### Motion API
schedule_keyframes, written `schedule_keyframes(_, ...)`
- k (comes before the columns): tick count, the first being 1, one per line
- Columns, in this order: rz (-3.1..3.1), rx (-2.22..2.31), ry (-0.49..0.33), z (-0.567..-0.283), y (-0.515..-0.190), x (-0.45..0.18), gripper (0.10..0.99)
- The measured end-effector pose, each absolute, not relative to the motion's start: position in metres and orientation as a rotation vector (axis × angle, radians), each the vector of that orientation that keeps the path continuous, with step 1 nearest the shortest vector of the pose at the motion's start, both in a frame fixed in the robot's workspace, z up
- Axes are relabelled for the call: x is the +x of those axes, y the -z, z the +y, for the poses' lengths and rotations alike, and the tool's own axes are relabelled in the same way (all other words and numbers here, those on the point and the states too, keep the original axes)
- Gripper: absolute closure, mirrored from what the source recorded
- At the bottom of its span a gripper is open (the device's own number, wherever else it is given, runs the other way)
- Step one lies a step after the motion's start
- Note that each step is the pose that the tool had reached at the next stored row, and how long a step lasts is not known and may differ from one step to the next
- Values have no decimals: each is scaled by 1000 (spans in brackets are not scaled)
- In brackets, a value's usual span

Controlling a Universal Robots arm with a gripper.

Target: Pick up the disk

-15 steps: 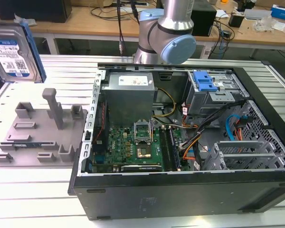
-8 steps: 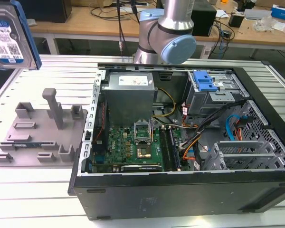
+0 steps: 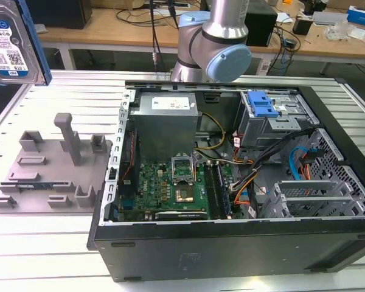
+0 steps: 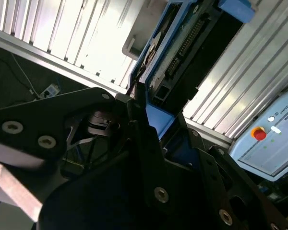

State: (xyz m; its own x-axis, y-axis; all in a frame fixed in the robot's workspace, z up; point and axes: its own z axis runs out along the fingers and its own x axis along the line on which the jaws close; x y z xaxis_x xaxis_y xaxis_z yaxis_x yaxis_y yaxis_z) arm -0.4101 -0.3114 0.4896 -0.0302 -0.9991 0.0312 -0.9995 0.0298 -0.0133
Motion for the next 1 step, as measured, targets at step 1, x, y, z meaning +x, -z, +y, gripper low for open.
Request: schedule_keyframes(1,-2245,2178,-49,-311,-490,-410,722)
